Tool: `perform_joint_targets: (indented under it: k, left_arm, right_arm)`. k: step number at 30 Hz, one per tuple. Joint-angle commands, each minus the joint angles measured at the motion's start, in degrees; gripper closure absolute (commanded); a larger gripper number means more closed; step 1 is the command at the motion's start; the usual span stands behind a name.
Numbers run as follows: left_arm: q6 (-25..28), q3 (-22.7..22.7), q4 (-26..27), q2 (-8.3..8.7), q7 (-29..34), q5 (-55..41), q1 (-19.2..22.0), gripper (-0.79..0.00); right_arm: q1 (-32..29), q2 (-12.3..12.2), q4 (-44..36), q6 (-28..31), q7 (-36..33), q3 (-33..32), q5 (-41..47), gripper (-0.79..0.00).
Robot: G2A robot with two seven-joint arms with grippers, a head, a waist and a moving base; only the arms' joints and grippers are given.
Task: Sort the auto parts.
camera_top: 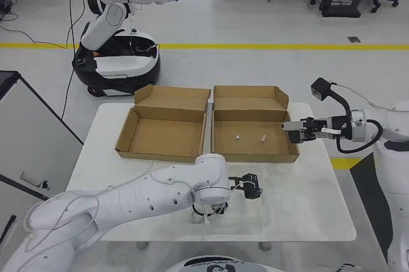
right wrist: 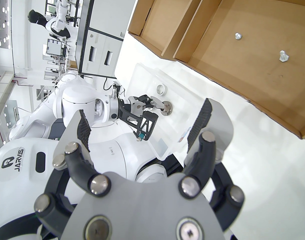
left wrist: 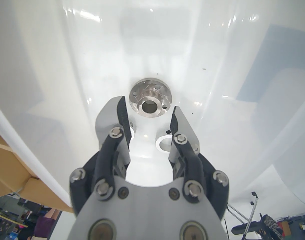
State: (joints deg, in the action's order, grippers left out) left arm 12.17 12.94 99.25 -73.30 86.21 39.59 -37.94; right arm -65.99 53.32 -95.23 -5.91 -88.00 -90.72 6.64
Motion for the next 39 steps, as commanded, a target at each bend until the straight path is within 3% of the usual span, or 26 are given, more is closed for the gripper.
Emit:
perform_joint_targets:
  k: [1,12,23,39]
  left_arm:
    - [0.2,-0.1,-0.4,-0.17,0.0,0.3,-0.1,-0.431]
    - [1.4,-0.3,-2.6,-1.33,-0.1,0.6,-0.8,-0.379]
    - [2.1,-0.3,-4.2,-2.21,0.4,0.9,-1.3,-0.382]
    - [2.5,0.3,-5.0,-2.43,0.5,1.9,-2.9,-0.357]
  right_arm:
    - [0.0,0.0,0.0,0.0,0.0,0.0,0.0,-0.785]
    - [0.0,0.0,0.0,0.0,0.0,0.0,0.0,-0.785]
    - [0.0,0.0,0.0,0.0,0.0,0.0,0.0,-0.785]
    - [0.0,0.0,0.0,0.0,0.0,0.0,0.0,-0.785]
